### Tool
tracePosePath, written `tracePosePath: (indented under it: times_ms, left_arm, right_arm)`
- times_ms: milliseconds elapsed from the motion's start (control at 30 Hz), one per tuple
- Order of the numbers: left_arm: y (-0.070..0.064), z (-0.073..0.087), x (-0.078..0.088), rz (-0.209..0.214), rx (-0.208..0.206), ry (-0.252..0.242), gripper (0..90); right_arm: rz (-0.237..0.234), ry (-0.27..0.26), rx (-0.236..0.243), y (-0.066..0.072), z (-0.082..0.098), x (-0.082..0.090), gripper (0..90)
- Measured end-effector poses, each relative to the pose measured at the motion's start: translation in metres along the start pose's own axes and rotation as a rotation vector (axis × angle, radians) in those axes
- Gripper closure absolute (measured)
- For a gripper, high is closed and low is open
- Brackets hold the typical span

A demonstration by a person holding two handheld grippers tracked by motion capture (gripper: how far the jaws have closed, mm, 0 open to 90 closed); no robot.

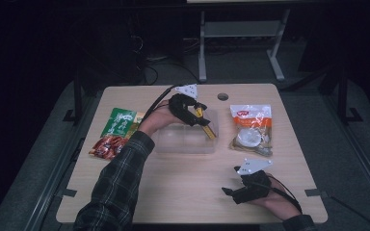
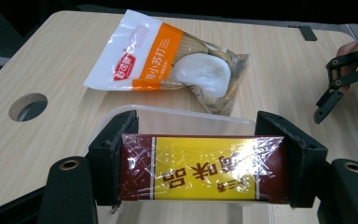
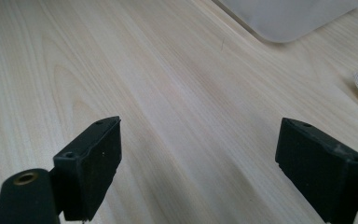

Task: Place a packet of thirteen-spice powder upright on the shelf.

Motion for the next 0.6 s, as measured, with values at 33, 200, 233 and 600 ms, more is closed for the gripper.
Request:
tracePosePath:
  times_ms: [33,200,233,600]
  left_arm:
    - [0.0,0.0,-0.001,-0.002,-0.005,0.001,31.0]
    - [-0.001,-0.003,-0.007,0.0,-0.005,-0.005,31.0]
    - [-0.001,-0.003,-0.008,0.0,-0.002,-0.006,31.0]
    - [-0.003,-0.005,-0.028,0.016,0.003,0.003,31.1]
  right_arm:
    - [-0.001,0.0,0.003,0.0,0.0,0.0,13.8]
    - [-0.003,0.001,0.001,0.001,-0.001,-0.001,13.8]
    - [-0.004,0.0,0.001,0.001,-0.001,-0.001,13.8]
    - [-0.006,-0.001,0.003,0.001,-0.001,-0.001,13.8]
Point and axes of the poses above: each handheld gripper's, and its own axes: x roughly backward along the jaws, z roughly out of its underside, y roughly to its left, the point moved 4 cm from there along -x, roughly forward along the jaws, and after that the axes turned 6 degrees about x, right-handed, at the moved point
